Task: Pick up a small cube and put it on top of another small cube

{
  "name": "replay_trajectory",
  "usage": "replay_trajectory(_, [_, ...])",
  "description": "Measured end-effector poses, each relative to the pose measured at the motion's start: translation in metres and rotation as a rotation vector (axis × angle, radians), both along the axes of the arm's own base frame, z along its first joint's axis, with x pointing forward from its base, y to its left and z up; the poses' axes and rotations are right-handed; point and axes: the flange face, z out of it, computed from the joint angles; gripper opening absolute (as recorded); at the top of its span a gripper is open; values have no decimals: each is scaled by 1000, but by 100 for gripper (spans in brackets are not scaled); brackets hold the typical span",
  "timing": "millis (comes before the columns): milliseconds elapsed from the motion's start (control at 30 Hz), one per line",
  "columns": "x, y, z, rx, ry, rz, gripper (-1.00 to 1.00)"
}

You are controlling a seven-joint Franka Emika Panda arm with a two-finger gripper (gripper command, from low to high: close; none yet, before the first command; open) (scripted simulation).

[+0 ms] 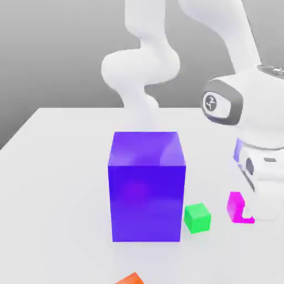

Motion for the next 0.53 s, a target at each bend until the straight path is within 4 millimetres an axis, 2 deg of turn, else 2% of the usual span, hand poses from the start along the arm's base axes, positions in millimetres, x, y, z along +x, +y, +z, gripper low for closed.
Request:
replay_trajectory(133, [-38, -31, 3, 27, 29, 114, -100])
replay_trajectory(200, [-53, -40, -2, 46, 43, 159, -100])
replay_trajectory(433, [-57, -42, -56, 54, 48, 175, -100])
replay_trajectory(467, [-58, -43, -62, 52, 48, 174, 100])
replay_trajectory(533, [-58, -43, -62, 52, 48, 174, 100])
